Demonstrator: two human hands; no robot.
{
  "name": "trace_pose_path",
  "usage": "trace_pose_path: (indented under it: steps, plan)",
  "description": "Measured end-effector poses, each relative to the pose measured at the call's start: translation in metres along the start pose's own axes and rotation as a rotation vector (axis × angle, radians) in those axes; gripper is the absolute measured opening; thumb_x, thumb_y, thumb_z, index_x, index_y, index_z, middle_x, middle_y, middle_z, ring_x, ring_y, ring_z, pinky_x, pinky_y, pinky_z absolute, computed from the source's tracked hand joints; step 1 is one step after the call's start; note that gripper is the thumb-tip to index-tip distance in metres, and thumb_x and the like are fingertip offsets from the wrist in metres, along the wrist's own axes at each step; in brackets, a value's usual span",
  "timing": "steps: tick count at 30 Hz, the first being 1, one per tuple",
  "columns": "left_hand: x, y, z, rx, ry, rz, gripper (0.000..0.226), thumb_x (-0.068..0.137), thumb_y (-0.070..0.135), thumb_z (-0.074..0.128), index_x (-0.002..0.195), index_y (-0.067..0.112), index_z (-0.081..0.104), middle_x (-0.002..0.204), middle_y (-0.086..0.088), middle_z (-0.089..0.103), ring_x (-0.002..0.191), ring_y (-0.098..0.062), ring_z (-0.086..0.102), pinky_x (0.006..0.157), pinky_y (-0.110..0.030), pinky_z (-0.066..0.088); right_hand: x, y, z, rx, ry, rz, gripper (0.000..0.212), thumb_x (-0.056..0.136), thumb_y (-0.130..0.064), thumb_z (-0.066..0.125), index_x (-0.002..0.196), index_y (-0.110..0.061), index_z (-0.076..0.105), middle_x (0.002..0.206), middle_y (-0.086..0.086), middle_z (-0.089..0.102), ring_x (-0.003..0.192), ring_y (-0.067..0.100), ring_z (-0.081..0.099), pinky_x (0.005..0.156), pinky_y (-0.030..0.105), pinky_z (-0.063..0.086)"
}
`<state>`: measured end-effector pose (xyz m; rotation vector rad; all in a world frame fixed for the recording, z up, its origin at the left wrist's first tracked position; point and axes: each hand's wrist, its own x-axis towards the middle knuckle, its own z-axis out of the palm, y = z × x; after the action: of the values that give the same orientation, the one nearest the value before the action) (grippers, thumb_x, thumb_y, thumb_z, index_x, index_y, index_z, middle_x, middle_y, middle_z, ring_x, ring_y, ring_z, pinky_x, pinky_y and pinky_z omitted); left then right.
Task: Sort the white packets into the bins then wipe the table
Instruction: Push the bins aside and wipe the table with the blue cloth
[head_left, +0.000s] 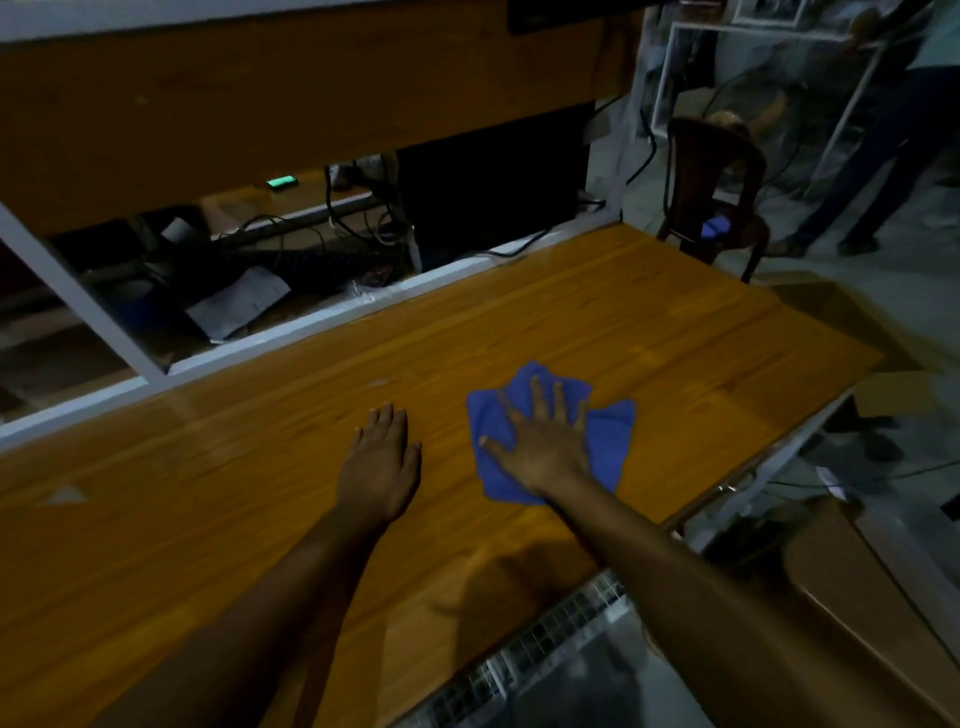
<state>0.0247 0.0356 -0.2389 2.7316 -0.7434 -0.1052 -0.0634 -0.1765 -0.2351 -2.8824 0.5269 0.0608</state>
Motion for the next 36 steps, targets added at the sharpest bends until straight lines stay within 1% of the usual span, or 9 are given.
trace_pose_path:
  steps: [2,4,13,17,21,26,30,33,36]
  plan:
    - [0.019,-0.007,-0.003,-0.009,0.014,-0.005,0.062,0.101,0.048,0.023,0.153,0.013,0.016,0.161,-0.008,0.009,0.149,-0.023,0.005,0.120,-0.042,0.009,-0.004,-0.015,0.008,-0.003,-0.012,-0.141,0.094,0.068,-0.090,-0.005,0.150,-0.044,-0.002,0.161,0.002,-0.015,0.147,0.032,-0.016,0.114,0.062,-0.010]
    - [0.038,-0.016,-0.006,-0.018,0.021,-0.010,0.063,0.102,0.048,0.023,0.153,0.012,0.015,0.161,-0.009,0.009,0.149,-0.023,0.005,0.120,-0.042,0.008,-0.001,-0.010,0.009,-0.016,0.000,-0.162,0.094,0.066,-0.089,-0.004,0.150,-0.046,0.002,0.161,-0.002,-0.014,0.148,0.028,-0.014,0.115,0.058,-0.010]
    - [0.085,-0.035,0.000,0.007,0.052,-0.132,0.067,0.099,0.054,0.011,0.153,0.014,0.010,0.162,-0.008,0.001,0.149,-0.023,-0.004,0.121,-0.043,0.002,0.133,0.017,-0.014,0.045,0.057,0.336,0.078,0.089,-0.074,0.026,0.153,-0.035,0.004,0.162,0.009,-0.010,0.146,0.038,-0.013,0.112,0.066,-0.006]
    - [0.108,-0.040,-0.002,0.009,0.051,-0.120,0.068,0.098,0.057,0.009,0.154,0.018,0.010,0.162,-0.008,0.000,0.149,-0.023,-0.004,0.120,-0.042,0.003,0.166,-0.034,-0.007,0.015,-0.010,0.093,0.081,0.085,-0.080,0.020,0.152,-0.038,-0.001,0.161,0.007,-0.014,0.146,0.037,-0.015,0.112,0.066,-0.008]
    - [0.143,-0.052,-0.007,-0.018,0.121,-0.153,0.066,0.099,0.055,0.016,0.152,0.015,0.021,0.161,-0.010,0.011,0.149,-0.025,0.005,0.120,-0.043,0.007,0.156,-0.032,0.005,0.006,-0.045,-0.311,0.102,0.057,-0.093,-0.013,0.148,-0.050,0.002,0.161,-0.005,-0.015,0.147,0.022,-0.019,0.114,0.061,-0.005]
    - [0.163,-0.072,-0.012,0.035,0.179,-0.243,0.068,0.099,0.055,0.017,0.150,0.011,0.022,0.160,-0.013,0.015,0.148,-0.028,0.008,0.120,-0.046,0.010,0.219,0.003,-0.014,-0.002,-0.001,-0.018,0.075,0.086,-0.079,0.018,0.150,-0.045,0.002,0.162,0.000,-0.012,0.147,0.029,-0.014,0.115,0.062,-0.005]
    - [0.165,-0.069,-0.008,0.037,0.177,-0.250,0.065,0.100,0.052,0.016,0.152,0.013,0.017,0.161,-0.011,0.010,0.149,-0.025,0.003,0.120,-0.043,0.007,0.274,-0.025,-0.013,0.012,0.028,0.212,0.074,0.092,-0.070,0.024,0.153,-0.033,0.005,0.162,0.011,-0.009,0.145,0.041,-0.013,0.110,0.069,-0.009]
    - [0.165,-0.068,-0.010,0.033,0.207,-0.254,0.057,0.102,0.041,0.020,0.151,0.012,0.020,0.160,-0.010,0.015,0.148,-0.024,0.007,0.120,-0.042,0.010,0.285,-0.072,-0.005,0.023,0.019,0.156,0.079,0.091,-0.070,0.026,0.154,-0.027,0.004,0.161,0.014,-0.008,0.145,0.043,-0.013,0.109,0.069,-0.012]
    - [0.164,-0.067,-0.011,0.030,0.218,-0.299,0.050,0.100,0.034,0.023,0.144,0.011,0.034,0.153,-0.015,0.031,0.144,-0.030,0.021,0.118,-0.046,0.018,0.267,-0.101,0.005,0.020,-0.016,-0.117,0.078,0.090,-0.072,0.026,0.153,-0.031,0.004,0.161,0.009,-0.012,0.145,0.040,-0.014,0.106,0.066,-0.018]
